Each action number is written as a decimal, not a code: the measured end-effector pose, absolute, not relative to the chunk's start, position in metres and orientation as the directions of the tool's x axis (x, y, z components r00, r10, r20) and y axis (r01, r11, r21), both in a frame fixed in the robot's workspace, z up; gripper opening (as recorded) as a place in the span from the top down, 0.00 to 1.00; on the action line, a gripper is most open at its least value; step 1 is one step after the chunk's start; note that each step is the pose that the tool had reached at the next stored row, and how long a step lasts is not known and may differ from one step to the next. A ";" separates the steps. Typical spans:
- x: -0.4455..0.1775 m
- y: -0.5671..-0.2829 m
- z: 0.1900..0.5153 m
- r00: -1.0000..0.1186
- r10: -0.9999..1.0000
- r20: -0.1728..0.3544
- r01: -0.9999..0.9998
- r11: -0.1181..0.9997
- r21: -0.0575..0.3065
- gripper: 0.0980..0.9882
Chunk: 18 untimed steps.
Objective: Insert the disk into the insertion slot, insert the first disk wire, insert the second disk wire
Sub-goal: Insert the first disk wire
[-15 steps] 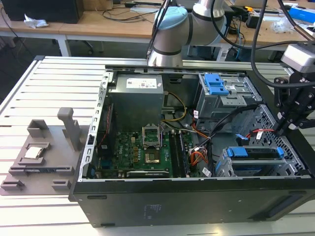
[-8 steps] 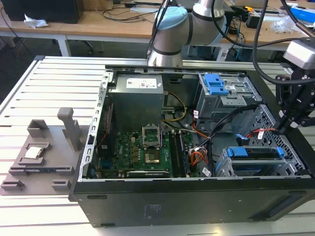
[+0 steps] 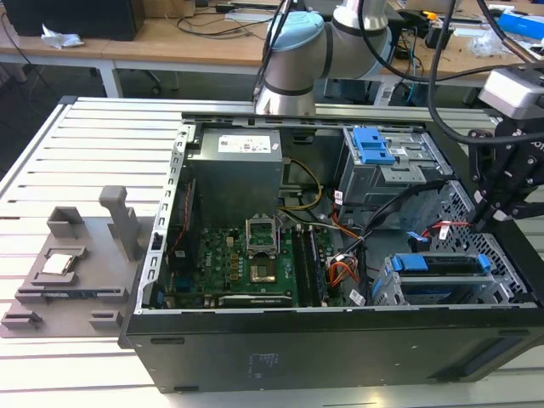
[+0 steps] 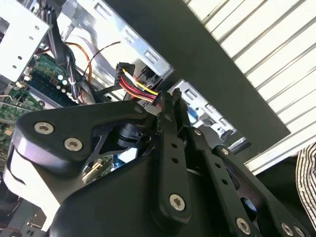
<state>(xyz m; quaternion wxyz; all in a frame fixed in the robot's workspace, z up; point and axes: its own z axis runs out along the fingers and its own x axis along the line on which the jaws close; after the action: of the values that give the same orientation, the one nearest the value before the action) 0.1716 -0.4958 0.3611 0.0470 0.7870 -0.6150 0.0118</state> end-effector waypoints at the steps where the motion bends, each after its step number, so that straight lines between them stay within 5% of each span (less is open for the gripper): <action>1: 0.164 -0.496 0.361 0.243 -0.967 0.076 -0.969 -0.239 0.059 0.92; 18: 0.128 -0.515 0.358 0.243 -0.967 0.076 -0.969 -0.239 0.059 0.92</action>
<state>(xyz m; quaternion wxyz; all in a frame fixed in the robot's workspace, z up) 0.1281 -0.5148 0.3577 0.0470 0.7870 -0.6151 0.0119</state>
